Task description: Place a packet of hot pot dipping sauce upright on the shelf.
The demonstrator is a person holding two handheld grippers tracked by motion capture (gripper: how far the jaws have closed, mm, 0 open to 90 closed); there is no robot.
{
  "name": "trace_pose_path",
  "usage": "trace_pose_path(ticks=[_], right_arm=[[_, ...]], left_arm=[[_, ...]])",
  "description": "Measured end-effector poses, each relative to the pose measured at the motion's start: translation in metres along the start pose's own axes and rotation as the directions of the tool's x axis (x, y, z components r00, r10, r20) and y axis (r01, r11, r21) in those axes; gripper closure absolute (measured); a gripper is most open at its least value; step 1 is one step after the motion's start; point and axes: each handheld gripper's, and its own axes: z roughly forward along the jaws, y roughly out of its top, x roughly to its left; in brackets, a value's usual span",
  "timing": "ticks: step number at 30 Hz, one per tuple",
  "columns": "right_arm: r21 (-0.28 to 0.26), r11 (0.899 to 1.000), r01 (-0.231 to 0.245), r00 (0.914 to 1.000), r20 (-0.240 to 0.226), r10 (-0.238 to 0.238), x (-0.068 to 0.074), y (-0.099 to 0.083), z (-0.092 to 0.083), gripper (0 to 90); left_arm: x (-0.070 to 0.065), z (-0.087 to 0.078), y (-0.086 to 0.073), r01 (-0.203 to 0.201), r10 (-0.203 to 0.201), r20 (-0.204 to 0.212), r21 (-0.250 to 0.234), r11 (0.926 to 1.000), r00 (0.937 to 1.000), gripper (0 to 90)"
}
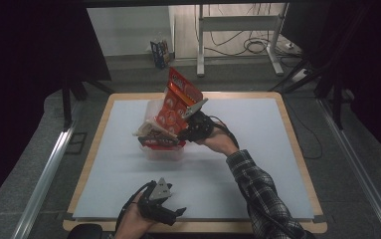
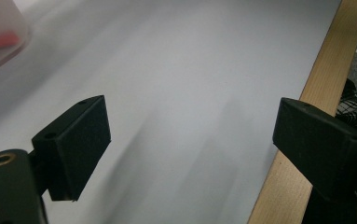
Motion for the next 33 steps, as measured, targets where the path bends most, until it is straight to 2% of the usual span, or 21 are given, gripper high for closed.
trace_pose_path(ticks=[2,7,17,22,30,31,33], right_arm=[[0.013,1.000,0.005,1.0000,0.002,-0.005,0.000,-0.003,0.002,86.2],[0.015,1.000,0.014,0.9999,-0.008,-0.014,0.002,-0.006,0.010,88.0],[0.014,1.000,-0.012,0.9998,-0.013,0.012,0.002,-0.009,0.025,87.8],[0.012,0.999,-0.037,0.9991,-0.020,0.037,0.001,-0.012,0.027,87.9],[0.015,0.999,-0.041,0.9990,-0.018,0.041,0.000,-0.017,0.025,87.9],[0.021,0.999,-0.035,0.9992,-0.019,0.036,0.000,-0.017,0.024,87.1],[0.012,1.000,-0.024,0.9997,-0.002,0.024,-0.001,-0.013,0.022,79.7]], left_arm=[[0.000,0.000,0.000,0.000,0.000,0.000,0.000,1.0000,1.0000,10.9],[0.001,0.000,0.000,0.000,0.000,0.000,0.000,1.0000,1.0000,10.9],[0.000,0.001,0.000,-0.002,0.002,0.001,0.004,1.0000,1.0000,10.9],[-0.001,0.001,0.000,-0.002,0.002,0.001,0.004,1.0000,1.0000,10.9],[0.000,0.000,0.000,-0.001,0.001,0.001,0.000,1.0000,1.0000,10.9],[0.000,0.000,0.000,-0.002,0.002,0.001,0.001,1.0000,1.0000,10.9],[0.000,0.000,0.000,-0.002,0.002,0.001,0.002,1.0000,1.0000,10.9]])
